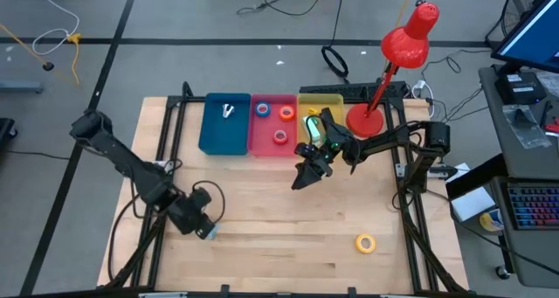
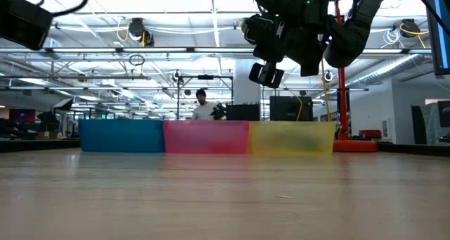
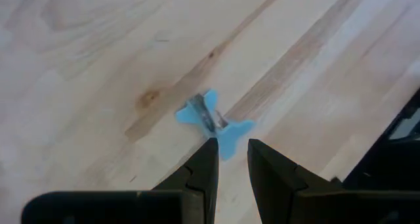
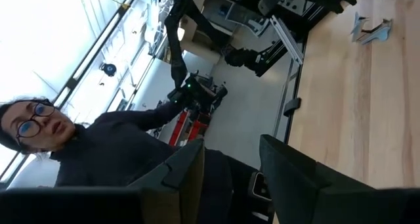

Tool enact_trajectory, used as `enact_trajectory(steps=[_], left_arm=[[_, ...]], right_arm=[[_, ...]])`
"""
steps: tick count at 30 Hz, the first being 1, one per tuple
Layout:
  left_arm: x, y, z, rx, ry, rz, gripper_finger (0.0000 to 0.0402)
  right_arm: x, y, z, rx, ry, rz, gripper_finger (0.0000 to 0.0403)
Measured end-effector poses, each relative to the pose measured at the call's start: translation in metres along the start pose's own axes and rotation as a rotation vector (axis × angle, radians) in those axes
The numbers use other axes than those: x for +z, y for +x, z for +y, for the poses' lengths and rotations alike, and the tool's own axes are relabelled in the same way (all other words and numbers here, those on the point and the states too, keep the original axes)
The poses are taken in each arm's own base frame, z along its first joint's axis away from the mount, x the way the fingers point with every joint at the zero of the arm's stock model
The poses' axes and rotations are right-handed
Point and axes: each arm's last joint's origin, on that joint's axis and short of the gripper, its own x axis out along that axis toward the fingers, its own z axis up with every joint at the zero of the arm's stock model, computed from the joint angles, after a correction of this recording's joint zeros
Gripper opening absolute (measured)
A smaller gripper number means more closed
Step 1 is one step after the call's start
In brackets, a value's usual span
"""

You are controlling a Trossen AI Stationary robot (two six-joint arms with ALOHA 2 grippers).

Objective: Pick and place Stapler, Stapler remover, tape
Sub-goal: Put the blue staple remover into the blue bin

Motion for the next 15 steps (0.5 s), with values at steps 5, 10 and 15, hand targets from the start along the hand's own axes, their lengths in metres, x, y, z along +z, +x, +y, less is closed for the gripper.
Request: enact_trajectory(steps=[5, 10, 15], left_arm=[[-0.016, -0.001, -0.002, -0.032, 0.013, -0.082, 0.0085], [-0.028, -0.003, 0.003, -0.006, -0.008, -0.085, 0.0085], [-0.03, -0.004, 0.004, -0.018, -0.016, -0.156, 0.0085]], right_arm=[[0.0, 0.0, 0.0, 0.001, 0.001, 0.004, 0.0141], [0.0, 0.0, 0.0, 0.001, -0.009, 0.004, 0.0141], [0.0, 0.0, 0.0, 0.001, -0.017, 0.004, 0.0141]])
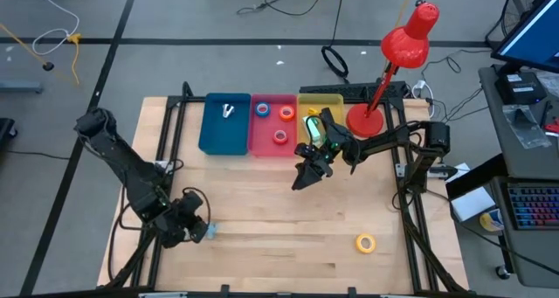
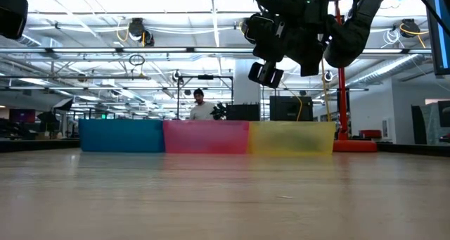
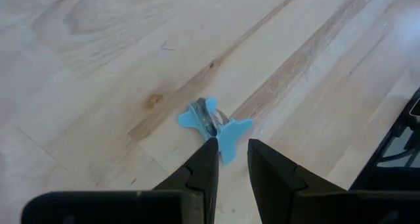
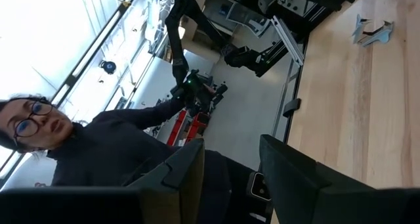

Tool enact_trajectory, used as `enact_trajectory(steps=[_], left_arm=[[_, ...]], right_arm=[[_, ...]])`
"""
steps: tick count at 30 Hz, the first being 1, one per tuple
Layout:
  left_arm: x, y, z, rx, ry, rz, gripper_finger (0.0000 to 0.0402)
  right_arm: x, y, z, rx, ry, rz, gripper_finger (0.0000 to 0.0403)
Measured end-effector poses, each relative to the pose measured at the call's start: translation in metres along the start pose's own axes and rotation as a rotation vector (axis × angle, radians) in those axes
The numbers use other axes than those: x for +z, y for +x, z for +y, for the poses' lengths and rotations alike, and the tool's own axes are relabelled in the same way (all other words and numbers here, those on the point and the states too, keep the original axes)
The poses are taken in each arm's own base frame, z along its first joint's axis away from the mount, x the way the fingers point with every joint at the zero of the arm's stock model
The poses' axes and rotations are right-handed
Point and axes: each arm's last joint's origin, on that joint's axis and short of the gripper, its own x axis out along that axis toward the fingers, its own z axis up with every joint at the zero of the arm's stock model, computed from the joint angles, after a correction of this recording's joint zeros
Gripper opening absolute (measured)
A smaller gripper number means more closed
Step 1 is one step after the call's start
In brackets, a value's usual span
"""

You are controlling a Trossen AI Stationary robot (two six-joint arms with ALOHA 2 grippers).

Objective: Pick and place Stapler, Stapler remover, tape
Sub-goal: Put the blue staple remover into the blue bin

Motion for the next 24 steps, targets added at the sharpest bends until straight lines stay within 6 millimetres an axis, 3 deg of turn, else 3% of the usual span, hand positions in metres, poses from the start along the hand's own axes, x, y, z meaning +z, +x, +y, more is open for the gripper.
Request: enact_trajectory(steps=[24], left_arm=[[-0.001, 0.011, 0.012, 0.002, -0.121, -0.013, 0.0086]], right_arm=[[0.0, 0.0, 0.0, 0.0, 0.0, 0.0, 0.0141]])
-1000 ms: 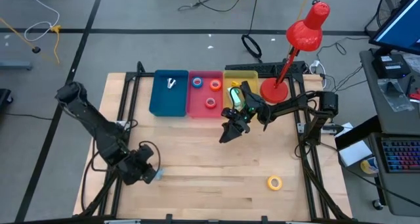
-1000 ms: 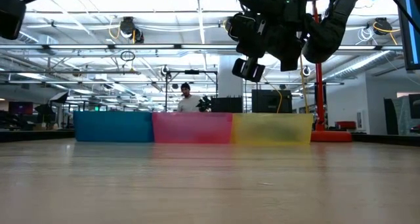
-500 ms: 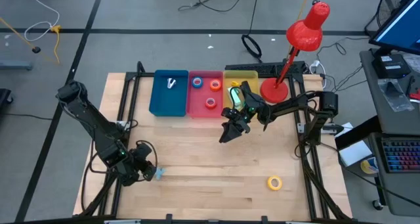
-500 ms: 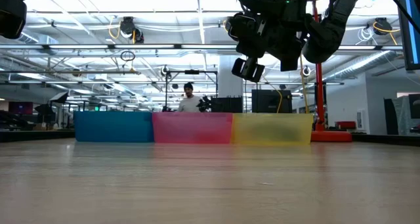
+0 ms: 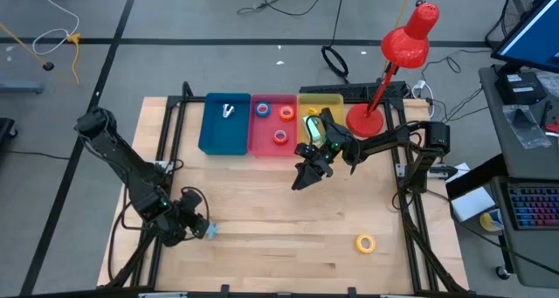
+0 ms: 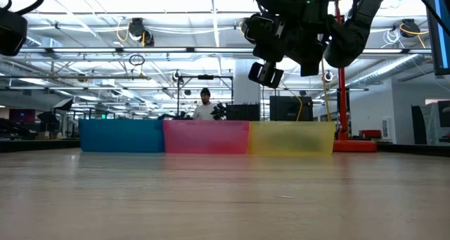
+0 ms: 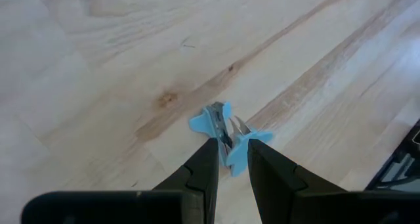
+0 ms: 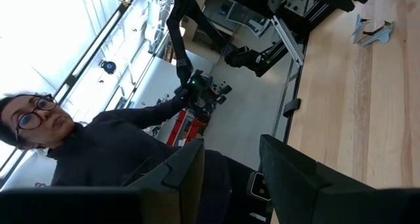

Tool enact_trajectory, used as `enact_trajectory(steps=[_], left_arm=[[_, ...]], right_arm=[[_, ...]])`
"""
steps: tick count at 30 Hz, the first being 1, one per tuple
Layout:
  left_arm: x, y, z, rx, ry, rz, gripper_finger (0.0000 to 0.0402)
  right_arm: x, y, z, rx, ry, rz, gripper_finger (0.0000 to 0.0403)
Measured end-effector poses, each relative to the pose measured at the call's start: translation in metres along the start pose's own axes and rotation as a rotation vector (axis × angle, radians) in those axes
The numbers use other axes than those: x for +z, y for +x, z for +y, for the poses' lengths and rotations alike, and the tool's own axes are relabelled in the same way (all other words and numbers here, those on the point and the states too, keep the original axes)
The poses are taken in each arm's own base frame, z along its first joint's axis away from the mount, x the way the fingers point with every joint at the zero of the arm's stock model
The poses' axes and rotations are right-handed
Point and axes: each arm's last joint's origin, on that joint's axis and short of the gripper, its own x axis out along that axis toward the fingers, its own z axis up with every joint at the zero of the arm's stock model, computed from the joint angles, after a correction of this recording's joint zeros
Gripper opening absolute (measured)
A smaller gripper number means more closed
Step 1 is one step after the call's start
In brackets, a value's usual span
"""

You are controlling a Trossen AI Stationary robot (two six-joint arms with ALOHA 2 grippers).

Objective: Pick and place Stapler, Stapler remover, tape
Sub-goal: Put the blue staple remover into the blue bin

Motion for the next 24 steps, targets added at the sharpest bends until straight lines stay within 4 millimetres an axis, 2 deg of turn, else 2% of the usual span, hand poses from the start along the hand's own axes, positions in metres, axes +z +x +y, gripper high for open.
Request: enact_trajectory(steps=[10, 16, 24], left_arm=[[-0.001, 0.0046, 0.0017, -0.033, -0.015, 0.005, 0.0086], [-0.0031, 0.0045, 0.0026, -0.008, 0.008, 0.077, 0.0086], [-0.0023, 0.0047, 0.0033, -0.006, 0.016, 0.057, 0.0086]], right_arm=[[0.0, 0.0, 0.0, 0.0, 0.0, 0.0, 0.0141], [0.0, 0.0, 0.0, 0.0, 0.0, 0.0, 0.0141], [0.0, 0.0, 0.0, 0.0, 0.0, -0.001, 0.0141]])
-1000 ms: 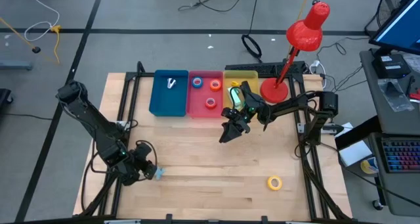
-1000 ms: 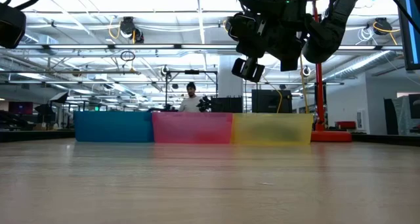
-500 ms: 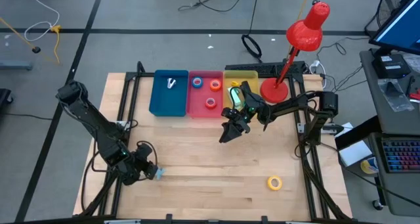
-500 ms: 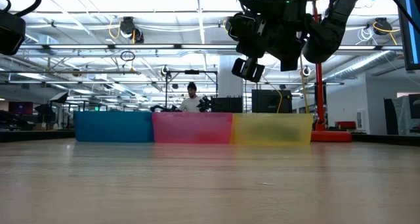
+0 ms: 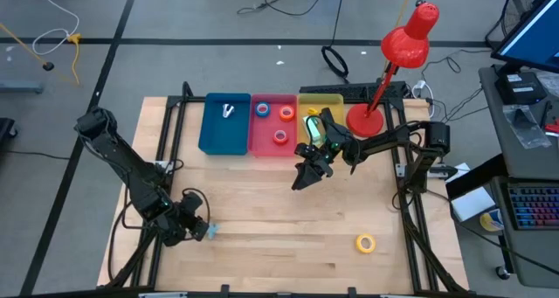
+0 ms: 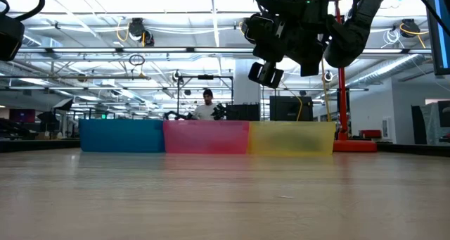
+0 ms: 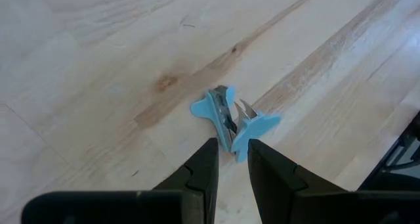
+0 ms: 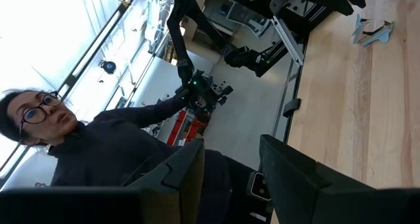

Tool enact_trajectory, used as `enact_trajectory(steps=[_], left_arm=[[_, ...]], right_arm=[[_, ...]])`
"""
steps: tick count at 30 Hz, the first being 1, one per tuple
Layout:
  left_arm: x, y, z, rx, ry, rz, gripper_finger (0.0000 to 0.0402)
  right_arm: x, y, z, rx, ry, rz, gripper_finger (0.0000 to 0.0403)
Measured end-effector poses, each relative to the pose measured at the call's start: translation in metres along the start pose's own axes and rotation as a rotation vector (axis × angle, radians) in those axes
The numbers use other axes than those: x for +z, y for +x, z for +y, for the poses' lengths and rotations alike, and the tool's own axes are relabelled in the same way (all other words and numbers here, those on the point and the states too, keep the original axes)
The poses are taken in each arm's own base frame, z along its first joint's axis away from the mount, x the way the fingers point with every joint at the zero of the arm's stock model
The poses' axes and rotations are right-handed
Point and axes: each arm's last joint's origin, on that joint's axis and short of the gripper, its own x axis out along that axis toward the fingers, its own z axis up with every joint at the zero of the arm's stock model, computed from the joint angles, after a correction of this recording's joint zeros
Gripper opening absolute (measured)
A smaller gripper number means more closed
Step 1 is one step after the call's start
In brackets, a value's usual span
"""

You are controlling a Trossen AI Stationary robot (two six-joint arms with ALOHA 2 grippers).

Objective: Pick and place Stapler, Stapler remover, tape
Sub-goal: Put the blue staple remover into the blue bin

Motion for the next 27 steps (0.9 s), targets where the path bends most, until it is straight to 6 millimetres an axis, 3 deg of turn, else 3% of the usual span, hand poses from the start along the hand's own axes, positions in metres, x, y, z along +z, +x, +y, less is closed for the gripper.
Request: enact_trajectory(steps=[10, 27], left_arm=[[0.0, 0.001, 0.0, 0.0, 0.006, -0.007, 0.0086], [-0.006, 0.02, -0.002, 0.029, 0.016, -0.03, 0.0086]], right_arm=[[0.0, 0.0, 0.0, 0.0, 0.0, 0.0, 0.0141], [0.0, -0.001, 0.0, -0.001, 0.019, -0.001, 0.0141]])
